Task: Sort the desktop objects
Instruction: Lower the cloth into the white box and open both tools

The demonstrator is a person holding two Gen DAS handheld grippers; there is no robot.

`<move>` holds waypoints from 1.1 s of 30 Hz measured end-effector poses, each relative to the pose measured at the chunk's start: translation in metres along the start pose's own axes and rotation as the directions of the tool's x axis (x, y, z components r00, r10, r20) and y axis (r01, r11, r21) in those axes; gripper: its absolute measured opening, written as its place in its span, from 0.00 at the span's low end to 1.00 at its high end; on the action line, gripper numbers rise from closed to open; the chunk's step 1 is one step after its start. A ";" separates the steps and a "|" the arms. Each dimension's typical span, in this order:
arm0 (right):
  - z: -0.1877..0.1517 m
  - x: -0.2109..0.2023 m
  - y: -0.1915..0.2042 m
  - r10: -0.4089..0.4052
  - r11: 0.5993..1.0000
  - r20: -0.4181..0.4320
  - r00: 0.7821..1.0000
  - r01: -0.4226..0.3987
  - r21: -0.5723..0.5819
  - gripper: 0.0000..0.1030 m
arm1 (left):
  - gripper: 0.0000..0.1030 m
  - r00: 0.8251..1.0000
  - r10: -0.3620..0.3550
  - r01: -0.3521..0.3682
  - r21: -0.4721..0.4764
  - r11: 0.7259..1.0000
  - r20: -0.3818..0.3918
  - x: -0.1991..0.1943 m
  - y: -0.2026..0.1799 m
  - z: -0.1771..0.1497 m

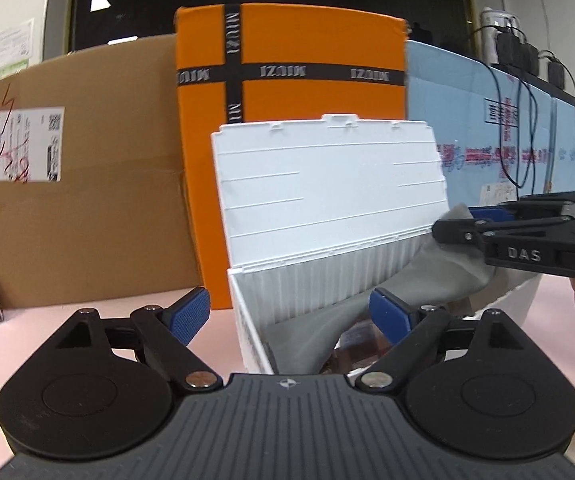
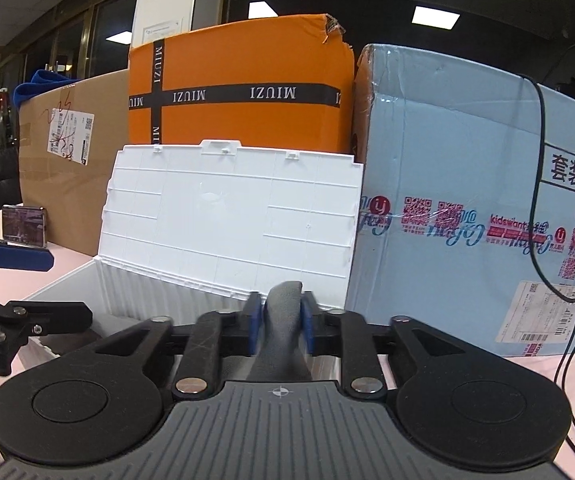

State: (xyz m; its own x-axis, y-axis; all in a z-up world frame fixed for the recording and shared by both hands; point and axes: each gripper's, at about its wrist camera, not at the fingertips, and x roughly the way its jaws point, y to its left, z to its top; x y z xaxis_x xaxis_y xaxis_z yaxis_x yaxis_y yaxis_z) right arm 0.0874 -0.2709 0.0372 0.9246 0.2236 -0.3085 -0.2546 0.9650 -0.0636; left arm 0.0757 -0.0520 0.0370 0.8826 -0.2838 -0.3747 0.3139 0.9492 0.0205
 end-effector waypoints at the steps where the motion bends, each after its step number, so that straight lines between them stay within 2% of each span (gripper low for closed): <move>1: 0.000 -0.001 -0.001 -0.007 1.000 0.005 1.000 0.007 0.000 0.37 | 0.87 1.000 0.002 -0.002 -0.018 1.000 -0.007 0.001 0.003 0.000; 4: 0.002 -0.004 -0.005 -0.014 1.000 0.010 1.000 0.013 0.014 0.49 | 0.91 0.999 0.009 -0.011 -0.058 0.998 -0.036 0.006 0.008 -0.001; 6: 0.002 -0.004 -0.007 -0.015 1.000 0.008 1.000 0.015 0.019 0.62 | 0.91 0.998 0.011 -0.015 -0.078 0.997 -0.055 0.010 0.011 -0.001; 8: 0.003 -0.005 -0.007 -0.019 1.000 0.005 1.000 0.019 0.015 0.68 | 0.91 0.997 0.011 -0.020 -0.102 0.995 -0.083 0.014 0.014 -0.001; 12: 0.002 -0.003 -0.007 -0.022 1.000 -0.003 1.000 0.022 0.013 0.78 | 0.96 0.992 -0.047 0.025 -0.185 0.982 -0.118 0.023 0.024 -0.002; 13: 0.002 -0.003 -0.007 -0.023 1.000 -0.006 1.000 0.023 0.013 0.78 | 0.99 0.990 -0.060 0.033 -0.208 0.978 -0.128 0.025 0.026 -0.002; 16: 0.001 -0.002 -0.008 -0.031 0.999 -0.015 0.999 0.031 0.018 0.80 | 1.00 0.987 -0.065 0.026 -0.250 0.968 -0.149 0.032 0.029 -0.001; 20: 0.001 -0.001 -0.014 -0.042 0.998 -0.026 0.999 0.043 0.037 0.88 | 1.00 0.979 -0.087 0.029 -0.295 0.955 -0.185 0.040 0.032 -0.001; 27: -0.003 0.007 -0.017 -0.041 0.998 -0.091 0.995 0.045 0.033 0.89 | 1.00 0.964 -0.086 -0.009 -0.354 0.935 -0.252 0.049 0.039 -0.002; 33: -0.005 0.007 -0.022 -0.062 0.996 -0.091 0.994 0.067 0.052 0.89 | 1.00 0.973 -0.112 0.009 -0.453 0.891 -0.201 0.035 0.057 0.000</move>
State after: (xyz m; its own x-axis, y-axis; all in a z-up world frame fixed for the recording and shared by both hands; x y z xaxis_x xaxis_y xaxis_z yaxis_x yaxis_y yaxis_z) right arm 0.0979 -0.2915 0.0321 0.9090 0.1495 -0.3889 -0.1767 0.9836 -0.0349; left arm 0.1246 -0.0078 0.0251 0.7535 -0.3549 -0.5534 0.1290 0.9052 -0.4049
